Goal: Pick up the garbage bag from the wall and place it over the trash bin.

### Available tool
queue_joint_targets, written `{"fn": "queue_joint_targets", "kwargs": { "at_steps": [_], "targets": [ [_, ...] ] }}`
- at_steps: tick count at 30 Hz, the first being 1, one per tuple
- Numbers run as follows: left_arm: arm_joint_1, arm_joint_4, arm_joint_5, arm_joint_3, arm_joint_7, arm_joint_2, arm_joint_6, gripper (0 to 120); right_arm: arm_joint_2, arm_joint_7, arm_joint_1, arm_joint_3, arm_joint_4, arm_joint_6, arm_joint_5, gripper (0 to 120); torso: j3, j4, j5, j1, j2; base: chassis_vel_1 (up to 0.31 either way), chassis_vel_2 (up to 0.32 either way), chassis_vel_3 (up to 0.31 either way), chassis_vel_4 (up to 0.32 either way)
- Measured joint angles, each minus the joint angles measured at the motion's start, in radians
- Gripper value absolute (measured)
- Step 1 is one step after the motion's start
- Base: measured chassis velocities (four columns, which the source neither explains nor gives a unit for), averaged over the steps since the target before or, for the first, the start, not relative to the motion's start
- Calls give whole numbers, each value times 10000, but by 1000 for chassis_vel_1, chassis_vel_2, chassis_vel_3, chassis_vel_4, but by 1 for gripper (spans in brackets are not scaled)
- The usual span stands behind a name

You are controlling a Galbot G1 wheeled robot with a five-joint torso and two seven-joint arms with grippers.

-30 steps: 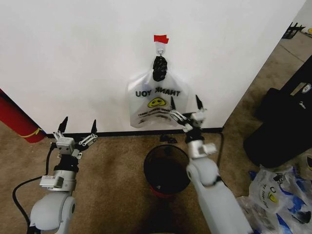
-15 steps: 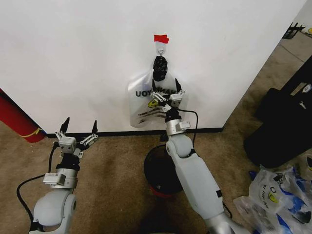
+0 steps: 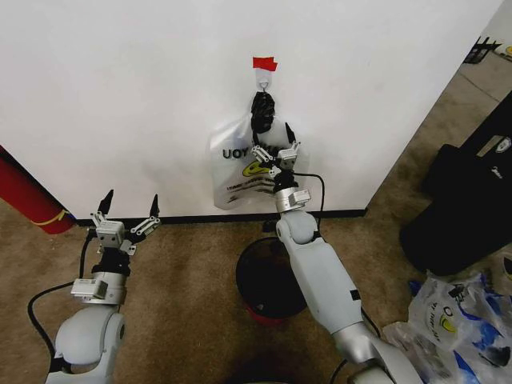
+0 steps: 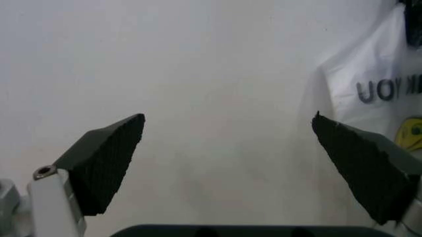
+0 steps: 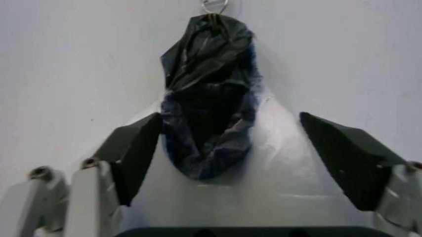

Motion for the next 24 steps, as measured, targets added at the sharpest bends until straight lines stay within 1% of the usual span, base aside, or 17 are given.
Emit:
{"fn": "queue_joint_targets", "kwargs": {
  "at_steps": [2, 3, 8, 13, 19, 24],
  "targets": [
    [0, 23, -1, 5, -2, 9, -7, 100, -2, -137, 2, -12, -59, 61, -23, 71, 0, 0, 0, 0, 0, 0, 0, 0, 0],
    [0, 23, -1, 5, -2, 9, -7, 100, -2, -137, 2, -12, -59, 61, -23, 71, 0, 0, 0, 0, 0, 0, 0, 0, 0],
    [39, 28, 5, 42, -4, 18, -23, 100, -5, -371, -2, -89, -318, 235, -37, 64, 0, 1, 0, 0, 0, 0, 0, 0, 0],
    [102, -12, 48, 79, -5, 32, -23, 100, -7, -513, 111, -65, -634, 389, -40, 64, 0, 1, 0, 0, 0, 0, 0, 0, 0],
    [111, -55, 118, 79, -5, 76, -9, 100, -7, -608, 361, 77, -989, 511, -35, 70, 0, 0, 0, -1, 0, 0, 0, 0, 0],
    [110, -55, 175, 104, -4, 89, -1, 100, -8, -675, 488, 74, -1165, 593, -19, 53, 0, 1, 0, -1, 0, 0, 0, 0, 0]
  ]
}}
